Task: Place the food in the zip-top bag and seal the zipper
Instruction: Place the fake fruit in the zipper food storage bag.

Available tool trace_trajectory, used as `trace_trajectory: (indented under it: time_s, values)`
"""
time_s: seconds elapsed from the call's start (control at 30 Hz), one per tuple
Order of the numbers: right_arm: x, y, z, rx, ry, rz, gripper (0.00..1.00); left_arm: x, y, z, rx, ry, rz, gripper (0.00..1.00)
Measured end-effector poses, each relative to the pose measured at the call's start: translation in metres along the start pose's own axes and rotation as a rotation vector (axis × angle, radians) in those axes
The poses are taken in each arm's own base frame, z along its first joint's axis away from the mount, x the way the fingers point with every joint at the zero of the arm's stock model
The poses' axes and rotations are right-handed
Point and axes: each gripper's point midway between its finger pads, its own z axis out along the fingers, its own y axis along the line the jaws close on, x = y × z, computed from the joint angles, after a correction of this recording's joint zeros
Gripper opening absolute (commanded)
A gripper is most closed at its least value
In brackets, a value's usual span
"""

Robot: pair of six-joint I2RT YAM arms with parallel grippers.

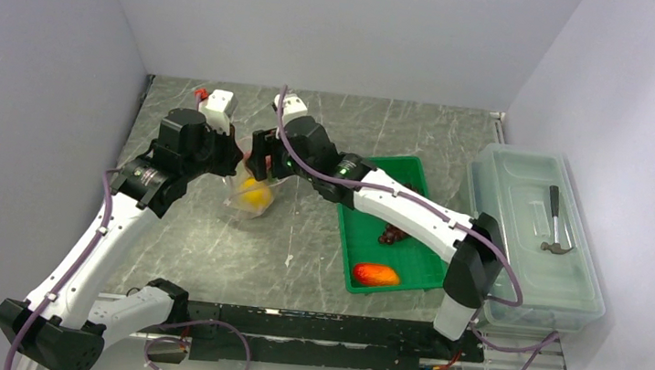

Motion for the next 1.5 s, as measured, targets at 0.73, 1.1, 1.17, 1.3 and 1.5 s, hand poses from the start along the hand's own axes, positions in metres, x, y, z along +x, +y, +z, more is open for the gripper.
trace_trajectory:
  time_s: [0.73, 1.1, 1.17, 1.3, 1.5]
  values:
    - [0.021, 0.011, -0.004, -0.038, 0.066, -0.026, 1.0, 0.0, 0.0, 0.0, -0.001, 0.002, 0.0, 0.0]
    - [-0.001, 0.003, -0.045, -0.014, -0.028, -0.025, 0.99, 0.001, 0.0, 0.0, -0.002, 0.002, 0.0, 0.0]
    - [-0.01, 0.003, -0.054, -0.01, -0.062, -0.021, 0.99, 0.0, 0.0, 0.0, -0.002, 0.002, 0.0, 0.0]
    - [-0.025, 0.004, -0.071, -0.019, -0.114, -0.014, 0.97, 0.0, 0.0, 0.0, -0.002, 0.001, 0.0, 0.0]
    - [-0.027, -0.001, -0.092, -0.013, -0.142, -0.008, 0.93, -0.001, 0.0, -0.002, -0.001, -0.005, 0.0, 0.0]
